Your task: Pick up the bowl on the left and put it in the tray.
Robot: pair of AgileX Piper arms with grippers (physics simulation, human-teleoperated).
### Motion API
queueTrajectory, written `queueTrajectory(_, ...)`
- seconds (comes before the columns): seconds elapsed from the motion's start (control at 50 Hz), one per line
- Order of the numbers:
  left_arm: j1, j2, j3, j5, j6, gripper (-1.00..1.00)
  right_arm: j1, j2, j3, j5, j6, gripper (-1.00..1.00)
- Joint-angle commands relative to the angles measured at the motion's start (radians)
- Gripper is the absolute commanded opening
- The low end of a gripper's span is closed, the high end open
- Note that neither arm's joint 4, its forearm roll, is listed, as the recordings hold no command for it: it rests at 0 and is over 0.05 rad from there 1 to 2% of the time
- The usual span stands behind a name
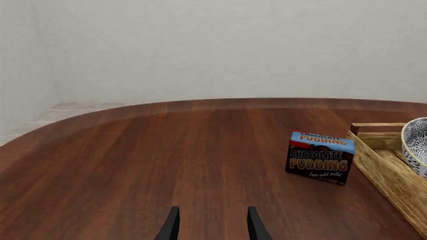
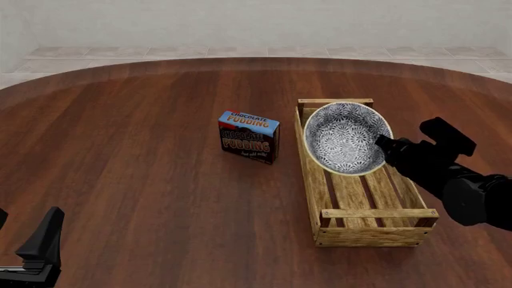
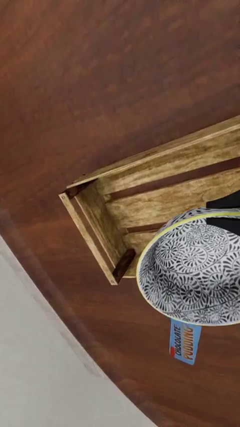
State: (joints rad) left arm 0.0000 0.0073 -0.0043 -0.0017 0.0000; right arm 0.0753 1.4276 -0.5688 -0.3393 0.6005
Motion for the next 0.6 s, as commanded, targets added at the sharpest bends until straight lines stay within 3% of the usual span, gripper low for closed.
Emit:
queueTrajectory(0.02,0.000,0.000,0.000,0.000,0.000,1.00,-0.002,0.029,0.002,-0.036,0.020,-1.00)
queueTrajectory(0.6,0.000,0.000,0.000,0.000,0.000,1.00,-0.013,0.121,0.007,-0.113,0.061,-1.00)
